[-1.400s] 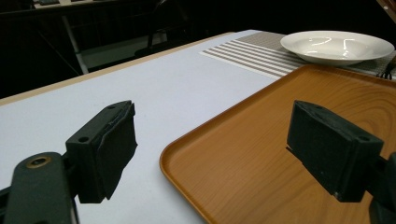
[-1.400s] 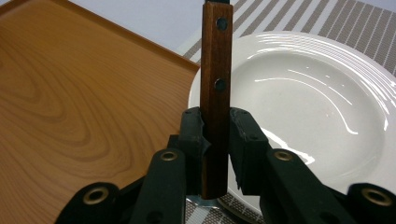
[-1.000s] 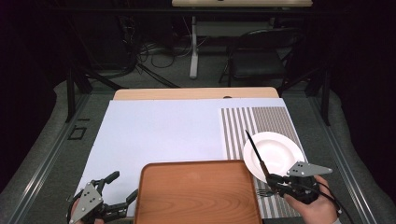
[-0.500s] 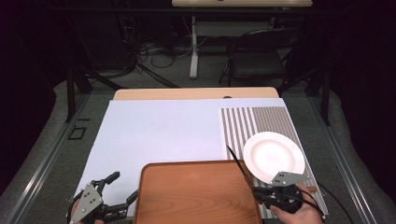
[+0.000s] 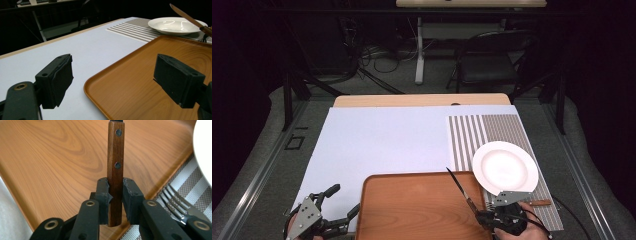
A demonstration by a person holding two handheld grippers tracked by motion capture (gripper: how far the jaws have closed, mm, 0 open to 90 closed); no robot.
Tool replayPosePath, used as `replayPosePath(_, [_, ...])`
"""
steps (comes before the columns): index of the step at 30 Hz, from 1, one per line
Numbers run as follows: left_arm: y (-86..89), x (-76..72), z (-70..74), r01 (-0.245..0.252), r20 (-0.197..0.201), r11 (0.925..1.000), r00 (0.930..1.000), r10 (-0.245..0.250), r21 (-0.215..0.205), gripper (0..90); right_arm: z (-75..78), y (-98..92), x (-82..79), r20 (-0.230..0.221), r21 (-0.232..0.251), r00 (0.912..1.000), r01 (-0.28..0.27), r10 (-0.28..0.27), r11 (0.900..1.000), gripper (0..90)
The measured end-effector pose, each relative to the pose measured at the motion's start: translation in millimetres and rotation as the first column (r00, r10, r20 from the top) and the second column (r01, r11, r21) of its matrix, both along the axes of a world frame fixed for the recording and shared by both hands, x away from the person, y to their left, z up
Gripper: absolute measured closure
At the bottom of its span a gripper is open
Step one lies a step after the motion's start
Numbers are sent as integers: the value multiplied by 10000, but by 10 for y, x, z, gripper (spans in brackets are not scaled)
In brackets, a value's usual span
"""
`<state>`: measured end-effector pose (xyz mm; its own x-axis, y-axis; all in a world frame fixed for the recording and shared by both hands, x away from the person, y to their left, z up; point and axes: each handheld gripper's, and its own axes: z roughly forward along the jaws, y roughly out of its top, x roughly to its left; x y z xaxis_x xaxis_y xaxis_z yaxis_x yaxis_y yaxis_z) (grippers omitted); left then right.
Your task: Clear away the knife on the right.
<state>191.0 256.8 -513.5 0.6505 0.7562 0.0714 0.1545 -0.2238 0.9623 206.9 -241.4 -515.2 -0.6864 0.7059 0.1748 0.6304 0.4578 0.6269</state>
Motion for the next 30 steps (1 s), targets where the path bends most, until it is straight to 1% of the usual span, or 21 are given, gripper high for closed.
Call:
replayPosePath(1, [-1, 0, 0, 9, 4, 10000, 10000, -9, 13, 158, -9, 2, 0, -71, -85, 10000, -6, 5, 10000, 761])
replayPosePath(4, [-1, 2, -2, 21, -22, 10000, 10000, -21, 8, 158, -32, 12, -1, -196, -91, 9998, 20, -21, 10000, 762])
replayPosePath(6, [-2, 4, -4, 2, -15, 10000, 10000, -2, -6, 158, -39, 20, 1, -215, -127, 9998, 47, -50, 9999, 761])
replayPosePath(7, [-3, 4, -5, -11, -27, 10000, 10000, 11, -32, 158, -43, 22, 4, -218, -236, 9997, 51, -56, 9997, 761])
replayPosePath(10, [0, 5, -7, -18, -39, 10000, 10000, 18, -41, 158, -66, 29, 14, -353, -210, 9994, 34, -42, 9998, 761])
replayPosePath(13, [0, 7, -8, -21, -56, 10000, 10000, 21, -69, 158, -87, 42, 21, -440, -309, 9990, 42, -55, 9995, 761])
replayPosePath(15, [1, 6, -8, -26, -48, 10000, 10000, 25, -60, 158, -106, 53, 30, -596, -307, 9982, -13, -5, 9995, 761])
replayPosePath(16, [2, 5, -7, -31, -47, 10000, 10000, 30, -65, 158, -119, 61, 31, -601, -325, 9982, 5, -24, 9995, 761])
replayPosePath(17, [3, 4, -7, -37, -51, 10000, 10000, 36, -81, 158, -126, 64, 36, -722, -361, 9974, -50, 24, 9993, 761])
replayPosePath(22, [6, 9, -9, -52, -68, 9999, 10000, 51, -106, 158, -140, 70, 51, -940, -429, 9956, -56, 15, 9991, 761])
replayPosePath(23, [6, 10, -10, -52, -72, 9999, 10000, 51, -112, 158, -144, 70, 52, -924, -395, 9957, -25, -12, 9992, 760])
replayPosePath(24, [5, 11, -10, -49, -77, 9999, 10000, 48, -112, 158, -158, 72, 56, -889, -258, 9960, 16, -39, 9997, 760])
replayPosePath(28, [4, 9, -9, -47, -74, 9999, 10000, 47, -109, 158, -191, 72, 72, -1153, -253, 9933, -4, -25, 9997, 758])
replayPosePath(30, [7, 8, -8, -56, -65, 9999, 10000, 56, -112, 158, -214, 81, 75, -1316, -347, 9913, -40, -6, 9994, 757])
